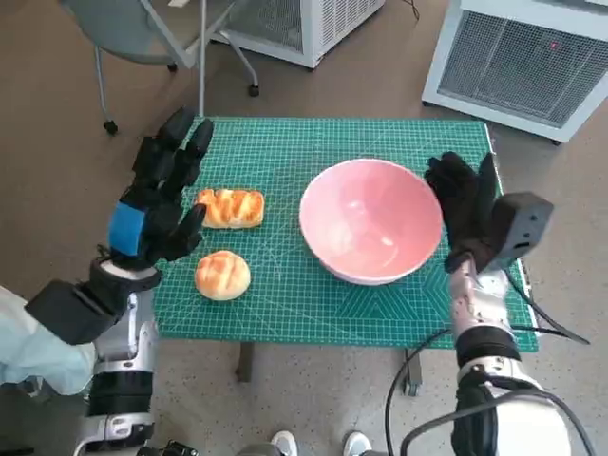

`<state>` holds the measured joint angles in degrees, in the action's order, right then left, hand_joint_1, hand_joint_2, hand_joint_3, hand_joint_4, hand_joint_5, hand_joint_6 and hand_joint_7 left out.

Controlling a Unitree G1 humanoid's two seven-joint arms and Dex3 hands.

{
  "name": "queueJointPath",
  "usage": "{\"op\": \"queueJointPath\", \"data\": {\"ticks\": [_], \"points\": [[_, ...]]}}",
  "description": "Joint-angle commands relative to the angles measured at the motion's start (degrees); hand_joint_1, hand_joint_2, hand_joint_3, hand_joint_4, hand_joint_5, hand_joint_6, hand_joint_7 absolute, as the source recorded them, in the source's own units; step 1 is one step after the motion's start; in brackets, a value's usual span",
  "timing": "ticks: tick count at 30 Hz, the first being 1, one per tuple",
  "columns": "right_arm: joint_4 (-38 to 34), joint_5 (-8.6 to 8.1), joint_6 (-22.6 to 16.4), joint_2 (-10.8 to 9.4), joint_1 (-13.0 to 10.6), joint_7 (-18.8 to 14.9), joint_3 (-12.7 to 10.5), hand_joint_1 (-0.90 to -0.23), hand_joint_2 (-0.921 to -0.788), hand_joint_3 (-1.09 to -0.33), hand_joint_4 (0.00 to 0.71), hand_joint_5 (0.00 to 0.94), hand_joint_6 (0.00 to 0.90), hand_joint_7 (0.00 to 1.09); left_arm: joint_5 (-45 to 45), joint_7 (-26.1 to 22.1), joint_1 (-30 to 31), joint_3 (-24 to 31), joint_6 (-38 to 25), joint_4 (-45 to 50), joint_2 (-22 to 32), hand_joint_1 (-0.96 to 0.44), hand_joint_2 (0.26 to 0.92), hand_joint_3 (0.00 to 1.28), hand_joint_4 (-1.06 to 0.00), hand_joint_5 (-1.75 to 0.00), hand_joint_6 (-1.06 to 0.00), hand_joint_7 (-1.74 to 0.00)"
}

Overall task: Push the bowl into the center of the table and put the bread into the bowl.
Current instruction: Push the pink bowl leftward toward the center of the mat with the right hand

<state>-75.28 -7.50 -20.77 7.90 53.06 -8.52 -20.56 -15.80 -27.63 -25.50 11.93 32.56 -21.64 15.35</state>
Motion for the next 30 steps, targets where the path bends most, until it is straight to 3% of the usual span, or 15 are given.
{"op": "queueJointPath", "data": {"ticks": [1,12,20,24,30], "points": [[-1.2,0.57,1.9,-1.2,0.0,0.4,0.4,-0.612,-0.921,-0.880,0.082,0.002,0.033,0.34,0.4,0.5,1.0,0.5,0.2,1.6,1.2,-0.73,0.921,0.52,-0.19,0.00,-0.04,-0.27],[-1.3,1.67,2.7,-2.1,0.3,0.8,1.2,-0.618,-0.921,-0.894,0.079,0.000,0.029,0.33,0.6,1.0,1.5,0.4,0.3,1.1,1.5,-0.73,0.921,0.52,-0.19,0.00,-0.05,-0.26],[-1.0,3.56,1.7,-0.7,0.4,1.9,3.0,-0.592,-0.921,-0.905,0.093,0.007,0.043,0.32,0.8,1.2,1.3,0.1,0.2,0.8,1.2,-0.72,0.921,0.52,-0.18,0.00,-0.06,-0.25],[0.0,4.19,-1.3,0.7,0.7,1.1,3.7,-0.595,-0.921,-0.892,0.104,0.010,0.058,0.32,0.5,0.9,0.9,0.1,0.3,0.0,1.3,-0.73,0.921,0.52,-0.18,0.00,-0.06,-0.24],[2.4,3.41,-10.5,2.6,0.4,-3.5,4.1,-0.659,-0.921,-0.857,0.092,0.003,0.056,0.32,0.4,0.8,-0.2,0.1,0.6,-1.5,1.4,-0.73,0.921,0.52,-0.18,0.00,-0.07,-0.23]]}}
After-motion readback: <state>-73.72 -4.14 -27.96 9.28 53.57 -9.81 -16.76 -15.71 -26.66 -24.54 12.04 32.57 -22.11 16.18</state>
